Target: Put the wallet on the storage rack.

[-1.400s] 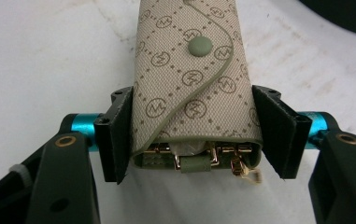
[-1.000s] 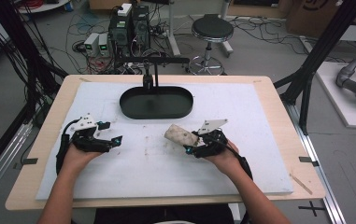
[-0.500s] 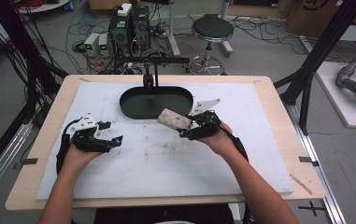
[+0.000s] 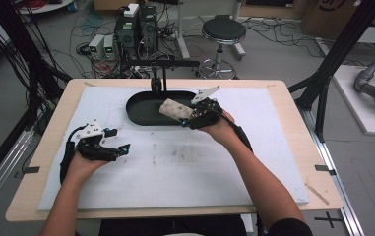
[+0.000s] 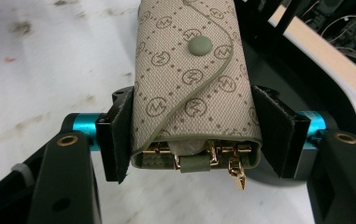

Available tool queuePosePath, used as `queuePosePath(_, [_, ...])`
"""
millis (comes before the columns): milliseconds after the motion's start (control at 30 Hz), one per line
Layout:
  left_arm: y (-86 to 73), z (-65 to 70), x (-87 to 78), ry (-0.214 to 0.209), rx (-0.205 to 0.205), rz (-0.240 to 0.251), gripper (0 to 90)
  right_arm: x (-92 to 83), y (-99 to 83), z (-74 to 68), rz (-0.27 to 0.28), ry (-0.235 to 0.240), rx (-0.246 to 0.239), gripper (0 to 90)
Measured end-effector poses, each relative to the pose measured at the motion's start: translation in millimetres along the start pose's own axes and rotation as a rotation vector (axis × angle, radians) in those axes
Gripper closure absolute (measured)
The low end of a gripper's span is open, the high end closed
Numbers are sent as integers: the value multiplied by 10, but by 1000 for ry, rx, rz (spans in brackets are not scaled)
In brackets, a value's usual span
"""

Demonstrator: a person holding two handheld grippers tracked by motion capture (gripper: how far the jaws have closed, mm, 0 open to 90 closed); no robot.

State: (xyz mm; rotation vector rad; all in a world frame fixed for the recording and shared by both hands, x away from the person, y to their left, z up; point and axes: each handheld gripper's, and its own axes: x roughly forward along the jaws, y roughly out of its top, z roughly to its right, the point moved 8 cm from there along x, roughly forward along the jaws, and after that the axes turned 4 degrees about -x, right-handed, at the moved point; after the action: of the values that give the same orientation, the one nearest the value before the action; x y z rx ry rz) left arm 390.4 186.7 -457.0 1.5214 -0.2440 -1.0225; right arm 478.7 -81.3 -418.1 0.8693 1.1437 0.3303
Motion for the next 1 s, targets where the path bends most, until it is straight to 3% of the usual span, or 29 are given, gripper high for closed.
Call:
queuePosePath(333, [4, -27, 0, 6, -3, 5, 178, 288, 163, 211, -31, -3, 1, 362])
queuePosePath(467, [-6, -28, 11, 8, -6, -6, 178, 398, 225, 263, -16, -16, 1, 361])
queuePosePath(567, [-6, -29, 11, 8, -6, -6, 178, 503, 230, 302, -54, -11, 16, 361])
queuePosePath(667, [-1, -31, 2, 9, -8, -4, 178, 611, 263, 361, -64, -26, -8, 361])
queuePosePath(733, [3, -35, 4, 10, -12, 0, 178, 692, 268, 378, -68, -12, 17, 361])
queuePosePath(1000, [0, -41, 6, 10, -10, -2, 178, 988, 171, 394, -149, -8, 11, 362])
